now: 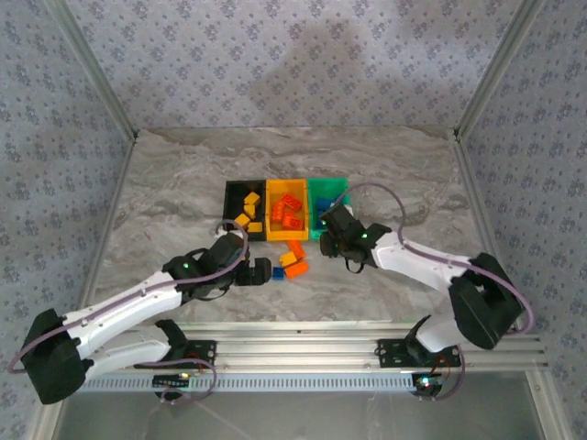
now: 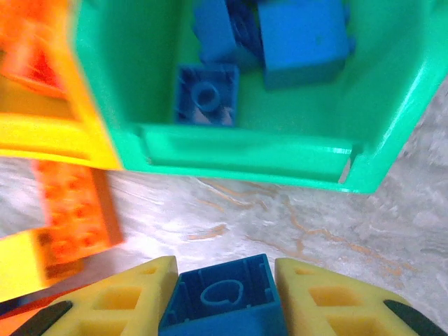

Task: Sort the legos into containers by color

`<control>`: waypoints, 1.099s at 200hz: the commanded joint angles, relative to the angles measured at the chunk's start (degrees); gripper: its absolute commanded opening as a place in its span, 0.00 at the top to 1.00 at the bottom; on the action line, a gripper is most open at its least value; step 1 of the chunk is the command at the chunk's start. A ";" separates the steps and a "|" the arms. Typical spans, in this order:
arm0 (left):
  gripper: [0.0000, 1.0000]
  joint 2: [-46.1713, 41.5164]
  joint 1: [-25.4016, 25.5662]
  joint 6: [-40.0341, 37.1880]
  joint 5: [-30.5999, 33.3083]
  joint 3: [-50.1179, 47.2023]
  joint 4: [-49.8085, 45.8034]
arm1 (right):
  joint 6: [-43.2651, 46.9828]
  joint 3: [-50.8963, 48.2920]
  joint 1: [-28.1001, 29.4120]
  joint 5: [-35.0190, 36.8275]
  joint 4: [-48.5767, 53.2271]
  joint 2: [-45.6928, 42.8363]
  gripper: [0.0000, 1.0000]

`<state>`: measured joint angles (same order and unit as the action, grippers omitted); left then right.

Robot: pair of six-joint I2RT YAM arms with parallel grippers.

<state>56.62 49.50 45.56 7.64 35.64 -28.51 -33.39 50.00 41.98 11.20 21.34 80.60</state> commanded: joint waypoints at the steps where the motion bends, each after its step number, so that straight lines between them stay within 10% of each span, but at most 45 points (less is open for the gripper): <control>1: 0.00 -2.87 -0.45 0.93 2.32 -1.15 -0.39 | 0.39 4.86 -1.45 0.53 3.78 -1.00 0.63; 94: 0.00 -9.75 -2.60 3.30 3.93 -3.32 -3.05 | 0.36 21.08 -8.79 -0.04 2.30 18.42 0.56; 147: 0.00 -9.94 -8.47 -0.71 0.41 -5.45 0.20 | 2.34 24.41 -8.08 -0.31 2.25 16.84 0.16; 220: 0.00 16.57 -11.09 -9.77 6.68 3.46 4.92 | 0.96 15.04 -3.46 0.29 0.34 6.52 0.14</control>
<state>67.57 39.75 39.57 11.40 34.85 -25.93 -31.90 67.72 37.65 10.72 21.50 90.32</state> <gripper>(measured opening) 0.997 0.862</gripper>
